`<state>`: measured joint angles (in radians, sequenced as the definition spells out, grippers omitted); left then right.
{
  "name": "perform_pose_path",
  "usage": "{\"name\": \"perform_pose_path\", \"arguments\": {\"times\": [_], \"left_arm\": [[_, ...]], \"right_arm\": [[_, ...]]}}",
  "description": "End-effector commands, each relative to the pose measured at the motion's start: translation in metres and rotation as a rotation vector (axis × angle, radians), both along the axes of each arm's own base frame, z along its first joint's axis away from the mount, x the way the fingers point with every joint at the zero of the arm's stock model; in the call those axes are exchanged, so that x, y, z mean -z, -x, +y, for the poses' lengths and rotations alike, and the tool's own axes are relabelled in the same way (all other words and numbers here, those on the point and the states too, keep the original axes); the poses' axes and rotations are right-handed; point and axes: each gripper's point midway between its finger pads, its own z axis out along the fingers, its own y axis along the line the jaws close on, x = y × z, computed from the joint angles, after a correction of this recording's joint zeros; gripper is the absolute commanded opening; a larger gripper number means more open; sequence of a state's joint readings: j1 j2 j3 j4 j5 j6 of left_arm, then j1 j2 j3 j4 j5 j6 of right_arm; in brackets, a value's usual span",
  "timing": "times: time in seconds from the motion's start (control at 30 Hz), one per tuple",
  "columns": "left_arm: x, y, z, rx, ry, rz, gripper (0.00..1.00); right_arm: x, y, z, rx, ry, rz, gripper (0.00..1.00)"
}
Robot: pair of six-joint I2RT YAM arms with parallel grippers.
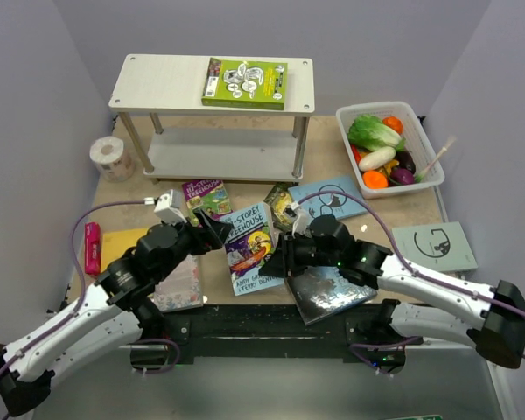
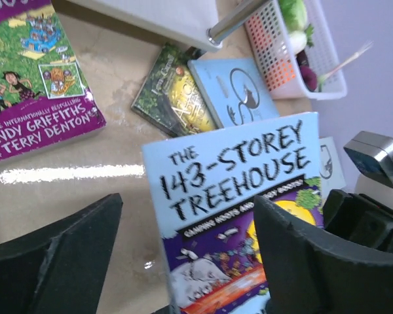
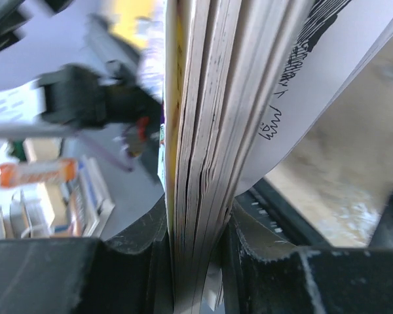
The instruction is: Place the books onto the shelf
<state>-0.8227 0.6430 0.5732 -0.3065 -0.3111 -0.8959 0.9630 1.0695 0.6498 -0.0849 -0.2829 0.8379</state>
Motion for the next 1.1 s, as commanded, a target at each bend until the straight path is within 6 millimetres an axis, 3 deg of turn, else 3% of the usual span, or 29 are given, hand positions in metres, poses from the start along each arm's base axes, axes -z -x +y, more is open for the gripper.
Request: {"name": "perform_pose_path", "arguments": {"times": [0.0, 0.13, 0.17, 0.4, 0.73, 0.83, 0.93, 1.03, 1.07], "left_arm": [[-0.008, 0.015, 0.016, 0.018, -0.030, 0.009, 0.90], [-0.039, 0.031, 0.014, 0.099, 0.091, -0.095, 0.92], [-0.044, 0.037, 0.011, 0.130, 0.117, -0.114, 0.92], [-0.083, 0.066, 0.003, 0.297, 0.279, -0.335, 0.92], [-0.078, 0.080, -0.015, 0.442, 0.261, -0.372, 0.91], [-0.093, 0.083, -0.011, 0.444, 0.275, -0.435, 0.88], [-0.108, 0.085, -0.006, 0.448, 0.245, -0.503, 0.86], [-0.124, 0.090, -0.007, 0.490, 0.215, -0.551, 0.67], [-0.129, 0.095, -0.010, 0.522, 0.214, -0.570, 0.38]], "right_arm": [[-0.060, 0.025, -0.002, -0.174, -0.117, -0.115, 0.00], [-0.087, 0.037, 0.002, -0.273, -0.197, -0.152, 0.00], [-0.092, 0.048, 0.003, -0.338, -0.236, -0.141, 0.00], [-0.114, 0.066, 0.004, -0.457, -0.338, -0.129, 0.00], [-0.153, 0.085, -0.001, -0.591, -0.416, -0.186, 0.00], [-0.164, 0.089, -0.005, -0.616, -0.431, -0.210, 0.00], [-0.160, 0.088, -0.009, -0.617, -0.396, -0.227, 0.00], [-0.159, 0.089, -0.010, -0.621, -0.392, -0.226, 0.00], [-0.159, 0.086, -0.009, -0.618, -0.383, -0.240, 0.00]]}}
